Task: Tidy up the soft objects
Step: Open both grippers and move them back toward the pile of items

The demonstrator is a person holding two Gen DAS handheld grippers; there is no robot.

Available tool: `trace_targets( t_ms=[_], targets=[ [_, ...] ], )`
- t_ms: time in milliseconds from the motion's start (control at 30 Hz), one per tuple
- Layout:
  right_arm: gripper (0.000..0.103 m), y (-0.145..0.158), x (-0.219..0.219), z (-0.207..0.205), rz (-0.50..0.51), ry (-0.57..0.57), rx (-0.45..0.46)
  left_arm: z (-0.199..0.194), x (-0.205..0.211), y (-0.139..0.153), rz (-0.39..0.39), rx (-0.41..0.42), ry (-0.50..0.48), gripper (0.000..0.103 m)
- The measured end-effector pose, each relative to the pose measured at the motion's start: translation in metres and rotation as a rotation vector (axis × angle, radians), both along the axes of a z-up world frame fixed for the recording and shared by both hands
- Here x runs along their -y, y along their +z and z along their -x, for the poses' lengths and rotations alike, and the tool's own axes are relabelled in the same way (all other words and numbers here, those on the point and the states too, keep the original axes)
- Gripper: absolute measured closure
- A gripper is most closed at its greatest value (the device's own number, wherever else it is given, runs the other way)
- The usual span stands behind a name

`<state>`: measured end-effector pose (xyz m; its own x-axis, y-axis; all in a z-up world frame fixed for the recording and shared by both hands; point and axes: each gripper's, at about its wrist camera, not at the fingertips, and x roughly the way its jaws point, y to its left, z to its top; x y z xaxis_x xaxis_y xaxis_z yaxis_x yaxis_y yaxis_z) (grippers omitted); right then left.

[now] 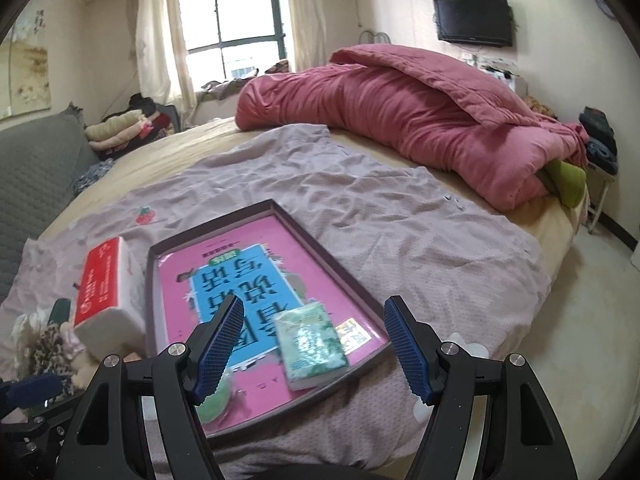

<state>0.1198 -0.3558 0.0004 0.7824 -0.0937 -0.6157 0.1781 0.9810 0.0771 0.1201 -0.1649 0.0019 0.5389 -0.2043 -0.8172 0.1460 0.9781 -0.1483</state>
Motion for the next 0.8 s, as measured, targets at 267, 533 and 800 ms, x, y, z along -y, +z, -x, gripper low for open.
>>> trace_targets(
  t_ms=[267,533,800],
  targets=[
    [0.029,0.010,-0.024,0.011,0.035,0.056,0.023,0.012,-0.013,0.008,-0.010,0.026,0.024,0.042],
    [0.029,0.020,-0.042,0.019,0.059,0.095,0.046,0.022,-0.028,0.012,-0.012,0.049,0.053,0.042],
    [0.029,0.031,-0.064,0.028,0.091,0.142,0.070,0.030,-0.047,0.015,-0.001,0.061,0.084,0.042]
  ],
)
